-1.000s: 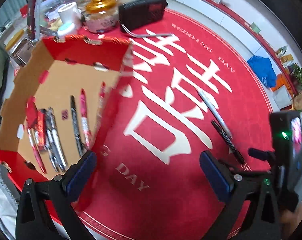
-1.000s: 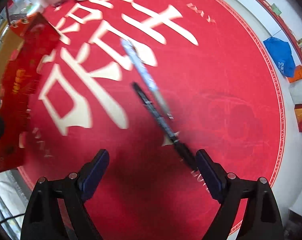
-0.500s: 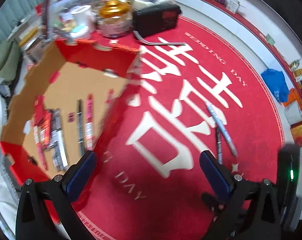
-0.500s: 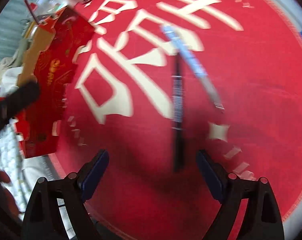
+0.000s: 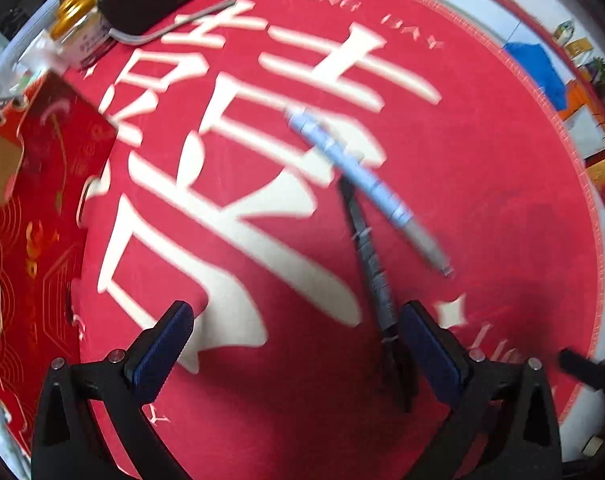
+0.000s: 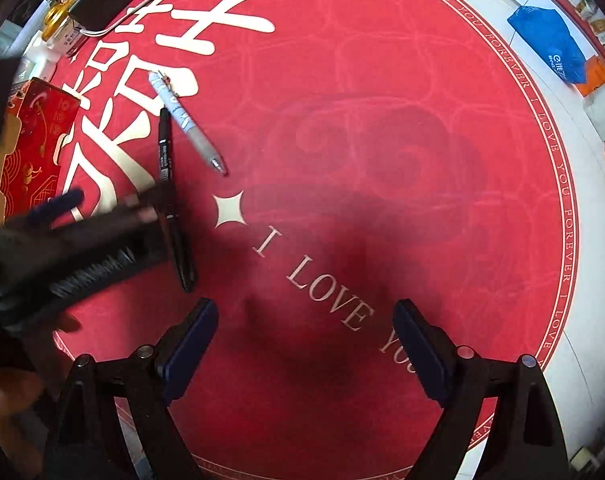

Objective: Organize rigid objects
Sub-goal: 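Grasp the black marker with the left tool while the right tool grasps the light-blue pen, then carry the held marker and light-blue pen over the cardboard box with both tools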

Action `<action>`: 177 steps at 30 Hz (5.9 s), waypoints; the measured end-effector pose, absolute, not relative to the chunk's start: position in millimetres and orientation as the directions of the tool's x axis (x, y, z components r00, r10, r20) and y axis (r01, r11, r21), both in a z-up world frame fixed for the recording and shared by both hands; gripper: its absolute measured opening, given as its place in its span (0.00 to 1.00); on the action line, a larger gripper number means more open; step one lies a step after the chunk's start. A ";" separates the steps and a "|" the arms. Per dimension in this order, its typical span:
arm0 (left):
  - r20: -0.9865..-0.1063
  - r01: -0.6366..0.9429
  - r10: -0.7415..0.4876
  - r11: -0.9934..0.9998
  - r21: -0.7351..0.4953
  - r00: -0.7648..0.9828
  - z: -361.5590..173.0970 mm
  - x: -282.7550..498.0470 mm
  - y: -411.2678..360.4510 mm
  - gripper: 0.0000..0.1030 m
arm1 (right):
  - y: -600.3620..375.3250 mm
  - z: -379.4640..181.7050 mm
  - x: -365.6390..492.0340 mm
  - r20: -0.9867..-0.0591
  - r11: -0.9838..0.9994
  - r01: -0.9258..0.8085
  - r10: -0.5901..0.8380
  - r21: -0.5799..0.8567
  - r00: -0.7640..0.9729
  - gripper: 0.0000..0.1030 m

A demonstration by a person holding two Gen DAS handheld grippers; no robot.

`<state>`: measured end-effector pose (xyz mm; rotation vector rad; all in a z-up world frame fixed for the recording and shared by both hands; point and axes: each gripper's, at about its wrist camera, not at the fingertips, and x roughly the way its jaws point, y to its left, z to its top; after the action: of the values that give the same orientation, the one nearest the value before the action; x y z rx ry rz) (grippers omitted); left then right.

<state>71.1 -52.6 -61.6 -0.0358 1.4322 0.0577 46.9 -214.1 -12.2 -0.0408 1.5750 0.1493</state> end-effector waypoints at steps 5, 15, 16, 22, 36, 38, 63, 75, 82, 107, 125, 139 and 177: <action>-0.986 -0.143 0.063 0.989 0.040 0.155 -67.8 69.3 -19.3 1.00 | -208.8 -5.4 61.0 -0.997 0.988 -0.140 0.072 0.069 0.018 0.88; -0.975 -0.087 0.100 0.993 0.084 0.199 -64.6 75.9 -5.5 1.00 | -133.6 -10.2 123.4 -0.995 0.934 -0.356 0.061 0.030 0.076 0.88; -0.975 -0.100 0.101 0.992 0.082 0.199 -64.8 77.4 -1.7 1.00 | -124.5 -13.3 127.0 -0.996 0.923 -0.383 0.059 0.026 0.074 0.88; -0.980 -0.116 0.032 0.993 0.009 0.196 -70.1 75.8 16.6 1.00 | -74.7 -31.2 144.4 -0.997 0.857 -0.515 0.049 0.015 0.052 0.78; -0.971 -0.009 -0.048 0.999 -0.051 0.233 -71.4 91.0 -12.7 1.00 | -32.8 -49.8 152.8 -0.999 0.846 -0.532 -0.036 -0.046 0.030 0.11; -0.969 0.046 -0.061 0.998 -0.051 0.240 -70.3 92.6 -26.7 1.00 | -59.0 -50.5 147.3 -0.999 0.893 -0.449 -0.033 -0.029 -0.002 0.11; -0.951 -0.127 -0.010 0.991 -0.052 0.310 -68.4 79.6 -31.8 1.00 | -149.6 -50.0 125.5 -0.997 0.968 -0.239 -0.077 -0.070 -0.018 0.11; -0.956 -0.118 -0.022 0.991 -0.059 0.293 -70.5 89.2 -37.5 0.93 | -155.2 -51.9 114.1 -0.998 0.971 -0.234 -0.052 -0.044 -0.027 0.10; -0.960 -0.031 -0.068 0.996 -0.079 0.270 -54.9 88.1 -35.0 0.10 | -154.5 -42.2 100.0 -1.000 0.980 -0.201 -0.003 0.003 -0.029 0.10; -0.981 -0.012 -0.080 0.996 -0.084 0.174 -21.7 41.3 -25.9 0.09 | -169.1 7.6 25.8 -0.999 0.994 -0.097 0.051 0.053 -0.020 0.10; -0.959 -0.041 -0.137 0.988 -0.152 0.246 23.5 20.2 21.5 0.09 | -116.7 45.7 34.3 -0.998 0.988 -0.142 0.057 0.054 0.019 0.10; -0.931 -0.295 -0.034 0.944 -0.150 0.364 70.2 6.4 149.1 0.09 | 25.4 76.6 53.8 -0.985 0.924 -0.362 0.156 0.120 0.072 0.10; -0.953 -0.531 0.084 0.843 -0.089 0.293 26.6 -2.9 273.3 0.09 | 186.4 51.4 72.5 -0.979 0.834 -0.527 0.205 0.166 0.016 0.10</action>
<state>-2.9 273.3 26.6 -0.4309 1.2127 0.4266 72.5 186.4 51.4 -0.2752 1.4501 0.5801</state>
